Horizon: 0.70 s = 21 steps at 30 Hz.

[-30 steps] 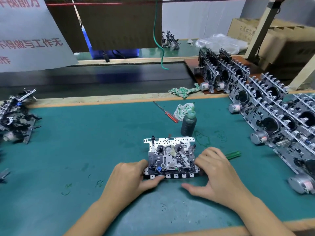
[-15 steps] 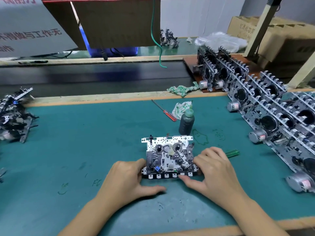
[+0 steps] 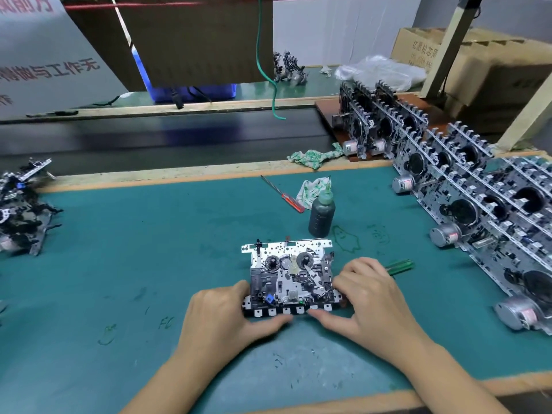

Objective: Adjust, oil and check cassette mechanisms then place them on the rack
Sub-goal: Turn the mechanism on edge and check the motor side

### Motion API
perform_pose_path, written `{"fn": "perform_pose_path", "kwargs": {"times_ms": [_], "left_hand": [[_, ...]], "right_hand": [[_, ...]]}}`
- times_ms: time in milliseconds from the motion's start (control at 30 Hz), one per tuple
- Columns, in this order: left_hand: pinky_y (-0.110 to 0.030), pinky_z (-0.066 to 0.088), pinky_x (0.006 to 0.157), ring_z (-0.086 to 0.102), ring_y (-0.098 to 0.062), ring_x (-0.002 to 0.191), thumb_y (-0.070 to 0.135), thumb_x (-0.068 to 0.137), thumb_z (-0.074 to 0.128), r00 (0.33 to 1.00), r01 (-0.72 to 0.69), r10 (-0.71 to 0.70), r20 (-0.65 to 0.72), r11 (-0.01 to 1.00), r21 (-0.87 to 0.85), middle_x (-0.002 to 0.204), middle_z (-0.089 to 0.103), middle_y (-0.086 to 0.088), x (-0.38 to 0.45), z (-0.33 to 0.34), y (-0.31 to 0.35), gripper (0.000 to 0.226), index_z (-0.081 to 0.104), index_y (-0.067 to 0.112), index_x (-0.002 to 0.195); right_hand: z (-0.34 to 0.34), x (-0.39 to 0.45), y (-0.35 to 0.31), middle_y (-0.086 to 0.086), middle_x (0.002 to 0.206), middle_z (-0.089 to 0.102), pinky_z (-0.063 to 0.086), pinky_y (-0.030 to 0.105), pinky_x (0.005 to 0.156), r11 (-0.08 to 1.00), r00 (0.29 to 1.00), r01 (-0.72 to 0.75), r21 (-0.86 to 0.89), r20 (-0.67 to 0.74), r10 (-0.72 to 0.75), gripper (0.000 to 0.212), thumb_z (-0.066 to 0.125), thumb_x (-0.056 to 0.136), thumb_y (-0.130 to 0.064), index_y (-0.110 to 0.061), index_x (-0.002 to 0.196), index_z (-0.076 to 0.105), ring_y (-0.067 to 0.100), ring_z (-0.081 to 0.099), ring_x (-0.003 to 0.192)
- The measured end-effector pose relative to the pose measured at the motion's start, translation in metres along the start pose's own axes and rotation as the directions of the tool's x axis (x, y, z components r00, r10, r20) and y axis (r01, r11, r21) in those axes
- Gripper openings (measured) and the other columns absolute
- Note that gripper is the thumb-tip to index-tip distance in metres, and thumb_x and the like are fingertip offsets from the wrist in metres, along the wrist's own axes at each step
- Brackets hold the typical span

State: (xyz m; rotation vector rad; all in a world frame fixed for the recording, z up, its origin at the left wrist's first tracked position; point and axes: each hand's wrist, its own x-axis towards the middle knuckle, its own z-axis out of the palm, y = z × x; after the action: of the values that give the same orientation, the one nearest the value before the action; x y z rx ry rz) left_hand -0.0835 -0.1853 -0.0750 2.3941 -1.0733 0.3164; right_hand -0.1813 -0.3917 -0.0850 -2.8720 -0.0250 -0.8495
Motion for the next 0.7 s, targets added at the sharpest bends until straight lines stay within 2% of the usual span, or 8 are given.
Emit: {"fn": "perform_pose_path", "kwargs": {"times_ms": [100,267,367,533,700], "left_hand": [[-0.022,0.033,0.033,0.043,-0.024,0.028,0.07,0.059,0.051,0.997,0.071,-0.07,-0.029,0.997,0.028,0.031,0.04,-0.002,0.001,0.005,0.005,0.06,0.046,0.012,0.044],[-0.021,0.036,0.037,0.044,-0.023,0.032,0.08,0.055,0.051,1.0,-0.006,0.006,0.0,0.999,-0.047,0.033,0.042,-0.001,0.003,0.001,-0.006,0.057,0.035,0.025,0.053],[-0.023,0.037,0.037,0.043,-0.018,0.033,0.084,0.053,0.051,0.999,-0.031,0.034,0.039,0.998,-0.06,0.034,0.041,0.002,0.001,0.0,-0.008,0.061,0.033,0.026,0.056],[-0.022,0.035,0.032,0.038,-0.01,0.031,0.075,0.061,0.055,0.99,-0.132,0.134,0.032,0.989,-0.065,0.034,0.038,0.007,-0.004,0.0,-0.008,0.06,0.033,0.02,0.051],[-0.018,0.033,0.033,0.037,-0.009,0.032,0.065,0.064,0.056,0.99,-0.139,0.139,0.014,0.989,-0.053,0.035,0.034,0.009,-0.004,0.0,-0.008,0.048,0.029,0.025,0.058]], "right_hand": [[-0.002,0.0,0.001,-0.005,0.058,0.044,0.035,0.027,0.075,0.997,1.0,0.002,0.072,0.013,-0.003,0.048,0.06,0.071,-0.063,-0.021,0.059,0.04,0.014,0.04,0.062],[0.0,0.0,-0.002,-0.003,0.053,0.047,0.035,0.027,0.077,1.0,0.999,-0.008,-0.003,-0.038,0.008,0.051,0.054,0.076,-0.059,-0.015,0.053,0.047,0.02,0.048,0.058],[-0.002,-0.001,0.0,-0.002,0.055,0.05,0.035,0.029,0.08,1.0,0.999,-0.012,-0.027,-0.044,0.011,0.057,0.053,0.072,-0.066,-0.013,0.053,0.05,0.02,0.05,0.059],[0.001,-0.001,-0.002,-0.002,0.053,0.053,0.037,0.03,0.081,0.995,0.997,-0.063,-0.078,-0.06,0.058,0.06,0.054,0.069,-0.068,-0.011,0.052,0.053,0.021,0.052,0.058],[-0.003,-0.001,0.007,-0.002,0.056,0.052,0.037,0.028,0.083,0.999,0.999,0.04,-0.023,0.024,-0.039,0.052,0.055,0.075,-0.06,-0.011,0.056,0.052,0.02,0.053,0.063]]}}
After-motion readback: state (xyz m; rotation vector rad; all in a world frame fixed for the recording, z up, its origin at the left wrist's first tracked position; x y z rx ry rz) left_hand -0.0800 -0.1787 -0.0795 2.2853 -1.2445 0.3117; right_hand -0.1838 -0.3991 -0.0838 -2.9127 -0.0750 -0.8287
